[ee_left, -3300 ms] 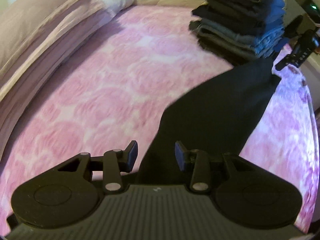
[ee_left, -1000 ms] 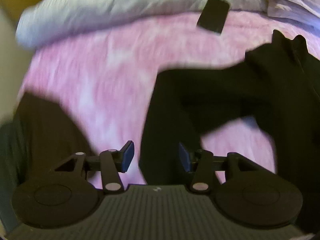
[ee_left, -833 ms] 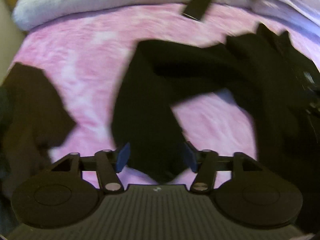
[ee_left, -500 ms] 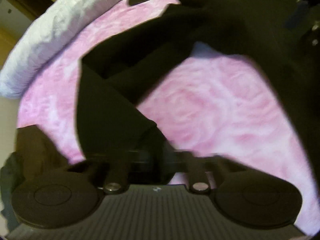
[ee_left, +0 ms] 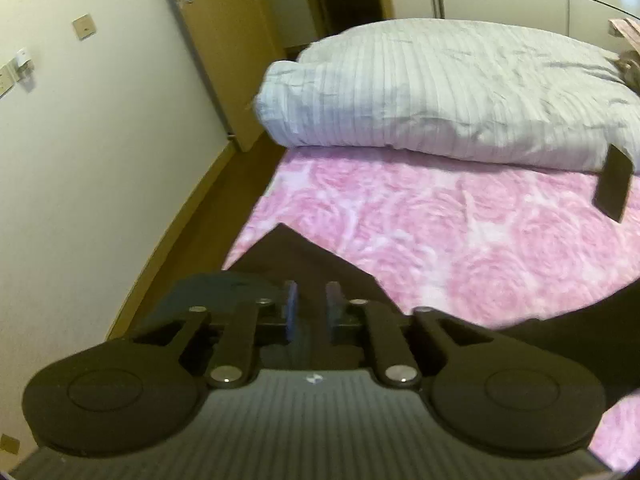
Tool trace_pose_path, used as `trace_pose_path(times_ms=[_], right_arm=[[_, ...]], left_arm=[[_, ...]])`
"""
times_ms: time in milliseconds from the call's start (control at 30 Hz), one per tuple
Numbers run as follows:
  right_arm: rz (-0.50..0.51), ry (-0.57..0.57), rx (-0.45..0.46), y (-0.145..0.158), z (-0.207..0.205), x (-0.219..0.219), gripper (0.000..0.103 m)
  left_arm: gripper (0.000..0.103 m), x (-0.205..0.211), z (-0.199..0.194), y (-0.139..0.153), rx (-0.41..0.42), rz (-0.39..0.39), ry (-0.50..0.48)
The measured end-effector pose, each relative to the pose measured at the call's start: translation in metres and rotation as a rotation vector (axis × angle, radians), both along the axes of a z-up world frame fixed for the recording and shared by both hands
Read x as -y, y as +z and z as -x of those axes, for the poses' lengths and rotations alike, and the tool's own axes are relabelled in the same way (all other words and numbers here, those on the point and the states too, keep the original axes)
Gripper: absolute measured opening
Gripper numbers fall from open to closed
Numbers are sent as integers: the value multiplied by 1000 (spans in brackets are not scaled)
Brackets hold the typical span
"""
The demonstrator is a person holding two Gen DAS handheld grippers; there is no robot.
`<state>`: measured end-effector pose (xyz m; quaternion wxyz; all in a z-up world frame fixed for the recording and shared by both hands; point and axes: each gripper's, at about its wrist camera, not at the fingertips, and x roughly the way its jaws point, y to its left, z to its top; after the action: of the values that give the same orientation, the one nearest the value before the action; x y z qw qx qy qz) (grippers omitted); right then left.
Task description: Fold clothes
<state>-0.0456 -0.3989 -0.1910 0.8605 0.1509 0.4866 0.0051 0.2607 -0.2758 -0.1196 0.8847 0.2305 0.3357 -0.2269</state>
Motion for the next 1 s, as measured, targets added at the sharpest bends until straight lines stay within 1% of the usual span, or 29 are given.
trace_pose_path(times_ms=[33,67,133,167,267,300,367,433,500,533,567,600,633,667,700,833,900,1000], right_arm=[[-2,-12,-12,-2,3,2,74],[-4,-24,-24,-4,6,3,74],[-8,-48,-49,-7,12,7,74],[-10,-60,-61,-9,15,9,74],[-15,-96,-97,-15,23,14,74],[-17,-108,-109,-17,26,16,74],[-21,-131,-134,-20,32,19,74],[-25,-155,-158,-24,38,22,74],[-21,-255,-184,-20,61,44,74],[-12,-307,-197,-16,76,54,74],[-2,-362,-210,-13,91,65,76],[6,-414,-226,-8,108,77,79],[12,-465,-240,-3,125,90,90],[12,-519,-245,4,146,103,93],[6,-569,-246,11,168,114,93],[-26,-738,-241,39,251,159,94],[-29,-800,-228,52,290,172,94],[-35,-863,-217,65,342,182,94]], left_arm=[[27,1,8,-2,11,-10,-22],[28,3,24,-8,12,-24,-62],[35,10,46,-30,-47,-50,-141],[35,14,57,-41,-79,-63,-179],[35,27,91,-80,-161,-136,-247],[35,29,100,-89,-179,-144,-255],[35,34,119,-96,-221,-131,-263],[35,39,140,-95,-253,-129,-267],[38,43,162,-93,-288,-128,-280],[43,46,175,-91,-300,-134,-290],[45,48,189,-90,-312,-142,-301],[47,49,202,-86,-323,-147,-316],[49,50,217,-83,-332,-154,-334],[51,50,231,-81,-337,-164,-346],[53,49,244,-77,-346,-173,-357],[54,42,293,-59,-365,-201,-395],[56,35,314,-48,-351,-217,-409],[63,26,344,-31,-343,-225,-437]])
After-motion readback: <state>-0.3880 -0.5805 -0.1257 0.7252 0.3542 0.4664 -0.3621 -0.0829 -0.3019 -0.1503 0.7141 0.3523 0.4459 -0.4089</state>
